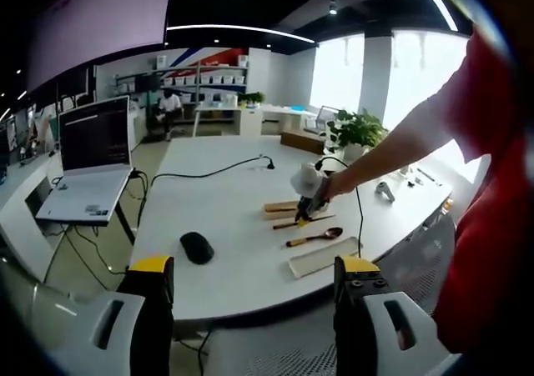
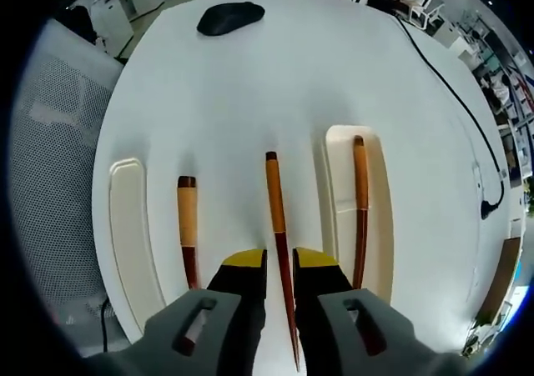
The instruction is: Arrange the utensils inside the cutlery case until each visible utensil rests in its matching compartment.
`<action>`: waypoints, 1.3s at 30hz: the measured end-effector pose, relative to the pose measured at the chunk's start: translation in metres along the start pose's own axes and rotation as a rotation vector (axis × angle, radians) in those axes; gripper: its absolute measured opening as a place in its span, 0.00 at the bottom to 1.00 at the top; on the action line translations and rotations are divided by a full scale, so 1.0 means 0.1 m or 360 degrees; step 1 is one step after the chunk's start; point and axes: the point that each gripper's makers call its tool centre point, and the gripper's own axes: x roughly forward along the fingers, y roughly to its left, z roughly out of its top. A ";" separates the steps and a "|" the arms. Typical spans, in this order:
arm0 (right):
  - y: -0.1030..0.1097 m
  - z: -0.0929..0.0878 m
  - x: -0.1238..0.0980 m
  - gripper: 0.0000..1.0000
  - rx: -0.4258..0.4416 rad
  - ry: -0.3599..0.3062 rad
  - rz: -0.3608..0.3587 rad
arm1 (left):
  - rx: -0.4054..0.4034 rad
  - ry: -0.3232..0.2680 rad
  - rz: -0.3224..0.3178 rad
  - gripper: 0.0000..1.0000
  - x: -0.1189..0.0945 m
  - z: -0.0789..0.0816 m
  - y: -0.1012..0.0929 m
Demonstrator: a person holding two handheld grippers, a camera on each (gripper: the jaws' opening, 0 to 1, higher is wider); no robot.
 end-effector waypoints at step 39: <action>0.03 0.08 0.01 0.03 -0.0015 0.0054 0.0089 | -0.0025 -0.0009 -0.0011 0.81 0.04 -0.02 -0.05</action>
